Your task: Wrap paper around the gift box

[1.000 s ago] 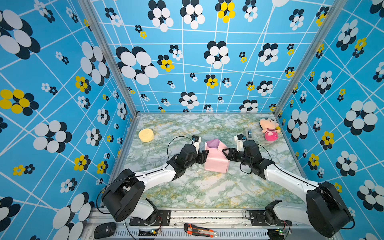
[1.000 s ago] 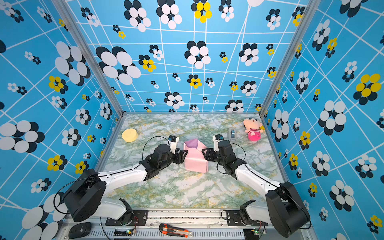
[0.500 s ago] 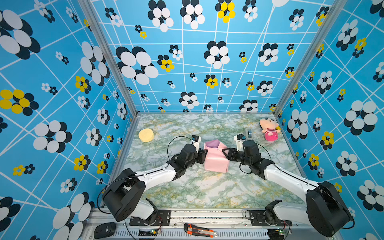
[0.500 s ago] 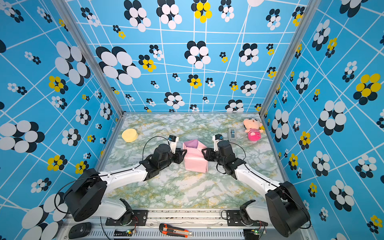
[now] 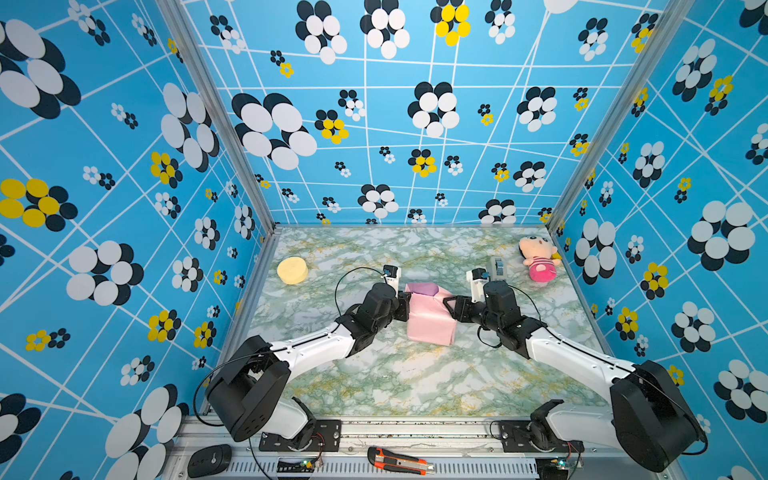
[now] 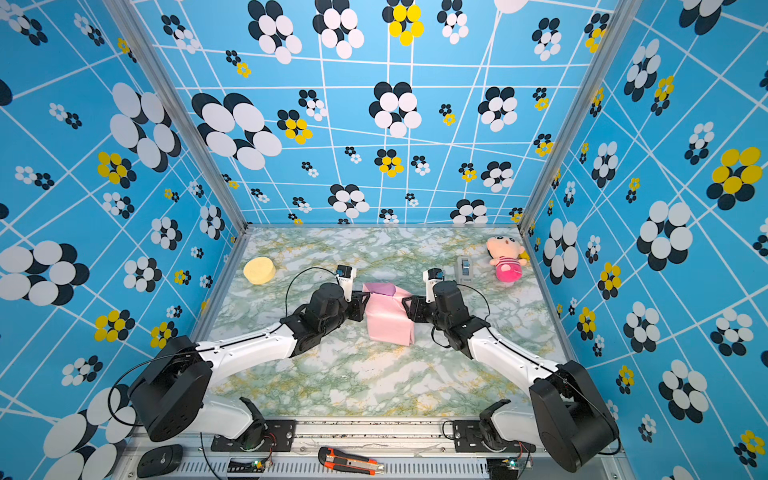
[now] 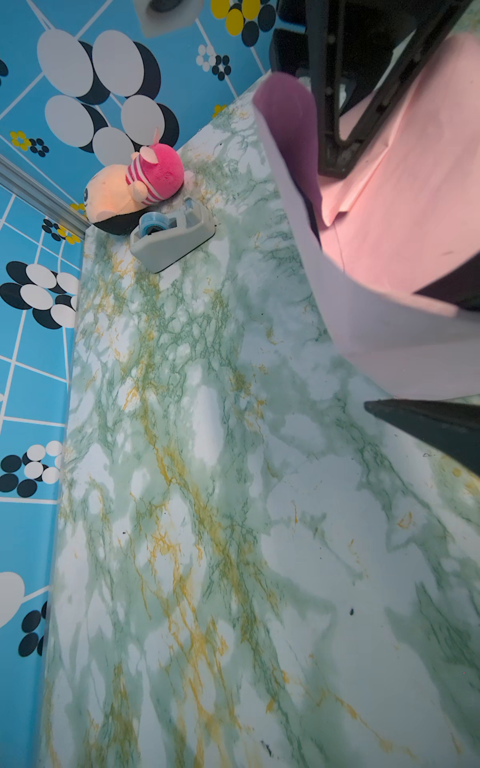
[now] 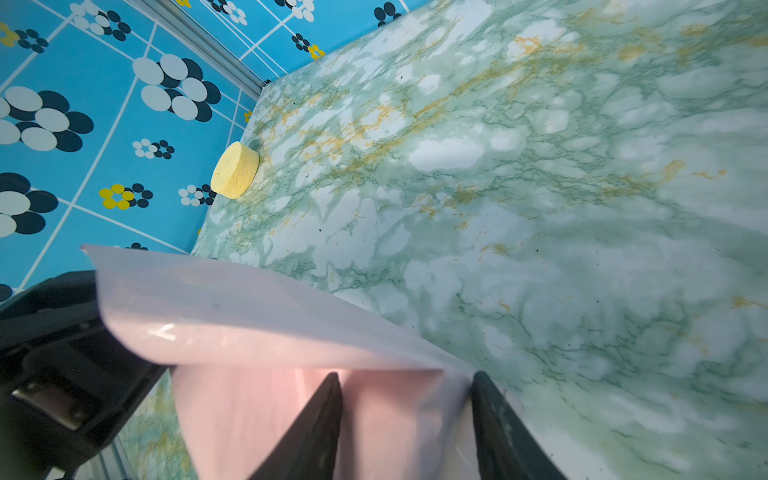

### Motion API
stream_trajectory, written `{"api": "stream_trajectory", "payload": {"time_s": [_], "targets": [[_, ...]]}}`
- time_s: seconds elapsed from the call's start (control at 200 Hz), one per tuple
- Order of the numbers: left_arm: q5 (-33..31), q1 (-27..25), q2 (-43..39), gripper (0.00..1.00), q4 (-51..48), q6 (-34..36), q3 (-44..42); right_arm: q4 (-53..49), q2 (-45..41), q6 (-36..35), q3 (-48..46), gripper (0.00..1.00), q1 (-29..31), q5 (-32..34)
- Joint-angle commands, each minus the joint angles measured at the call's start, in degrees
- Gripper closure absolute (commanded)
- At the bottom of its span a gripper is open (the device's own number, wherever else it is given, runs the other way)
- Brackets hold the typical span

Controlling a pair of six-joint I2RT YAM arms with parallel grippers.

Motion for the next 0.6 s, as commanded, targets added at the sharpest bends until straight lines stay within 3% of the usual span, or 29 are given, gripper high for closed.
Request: {"api": "stream_trajectory", "payload": {"time_s": [0.0, 0.095, 0.18, 0.22, 0.285, 0.39, 0.595], "targets": [[-2.4, -0.5, 0.0, 0.80, -2.1, 0.8, 2.0, -8.9, 2.3, -2.2, -1.5, 0.48, 1.1, 0.8], [-3.3, -0.7, -0.3, 0.90, -2.5, 0.9, 2.3, -8.9, 2.3, -2.2, -1.5, 0.48, 1.2, 1.0], [-3.8, -0.8, -0.2, 0.92, -2.8, 0.9, 2.6, -8.9, 2.3, -2.3, -1.5, 0.48, 1.3, 1.0], [-3.8, -0.9, -0.2, 0.89, -2.8, 0.9, 2.7, -8.9, 2.3, -2.3, -1.5, 0.48, 1.3, 1.0], [-4.3, -0.9, -0.4, 0.74, -3.0, 0.8, 3.0, -9.0, 2.2, -2.3, -1.5, 0.48, 1.3, 0.9], [-4.8, -0.9, -0.6, 0.72, -3.5, 1.3, 3.7, -9.1, 1.9, -2.4, -1.6, 0.48, 1.4, 1.0], [-5.1, -0.9, -0.7, 1.00, -4.7, 1.8, 5.0, -9.1, 2.1, -2.4, -1.7, 0.48, 1.5, 1.0]]}}
